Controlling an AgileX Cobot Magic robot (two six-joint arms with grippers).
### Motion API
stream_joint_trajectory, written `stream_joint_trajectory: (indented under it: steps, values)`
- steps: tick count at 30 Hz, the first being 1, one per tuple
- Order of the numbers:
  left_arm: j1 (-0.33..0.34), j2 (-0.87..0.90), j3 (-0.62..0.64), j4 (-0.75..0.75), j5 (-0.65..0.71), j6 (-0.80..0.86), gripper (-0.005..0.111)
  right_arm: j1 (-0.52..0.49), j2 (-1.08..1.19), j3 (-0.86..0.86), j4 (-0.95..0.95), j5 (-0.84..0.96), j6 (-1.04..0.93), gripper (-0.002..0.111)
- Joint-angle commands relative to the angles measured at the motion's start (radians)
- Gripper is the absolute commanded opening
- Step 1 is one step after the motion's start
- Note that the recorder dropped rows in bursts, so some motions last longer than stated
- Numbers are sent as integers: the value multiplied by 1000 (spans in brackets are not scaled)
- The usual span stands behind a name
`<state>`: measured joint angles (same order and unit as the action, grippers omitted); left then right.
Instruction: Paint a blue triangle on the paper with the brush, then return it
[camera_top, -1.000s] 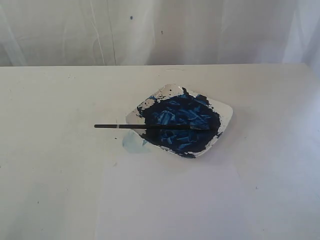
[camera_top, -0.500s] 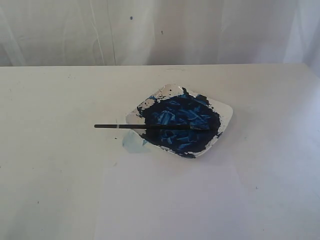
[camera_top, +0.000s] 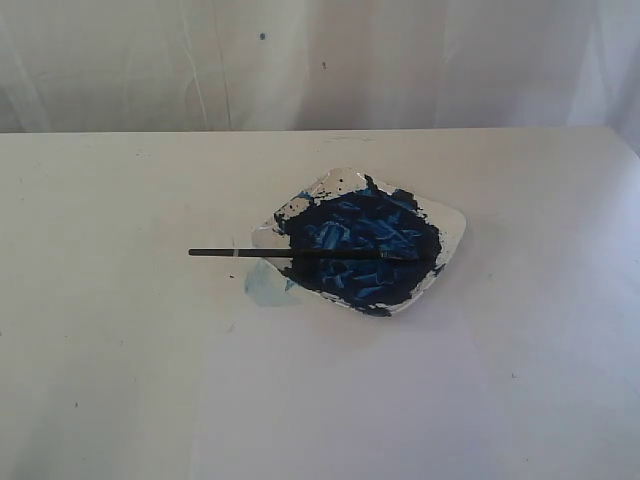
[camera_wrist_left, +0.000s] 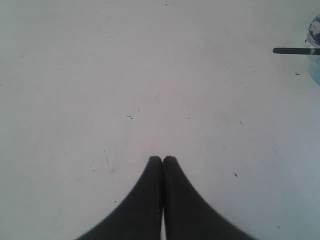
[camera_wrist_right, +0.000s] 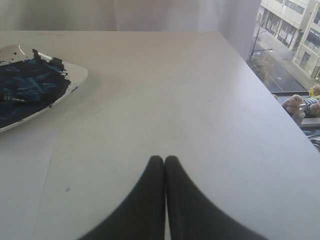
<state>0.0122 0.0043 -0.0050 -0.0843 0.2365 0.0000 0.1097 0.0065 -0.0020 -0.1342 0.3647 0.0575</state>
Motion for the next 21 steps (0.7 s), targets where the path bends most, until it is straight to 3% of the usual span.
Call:
stream_joint_trajectory:
  steps: [1,17,21]
  values:
    - [-1,-4,5,-4,1,0,0,-11,-7,2,-6,-14,-9,0]
    - [-1,-4,5,-8,-5,0,0,-11,-7,2,-6,-14,-9,0]
    - [-1,-4,5,-111,-1,-7,0,-11,-7,2,18,-104,8,0]
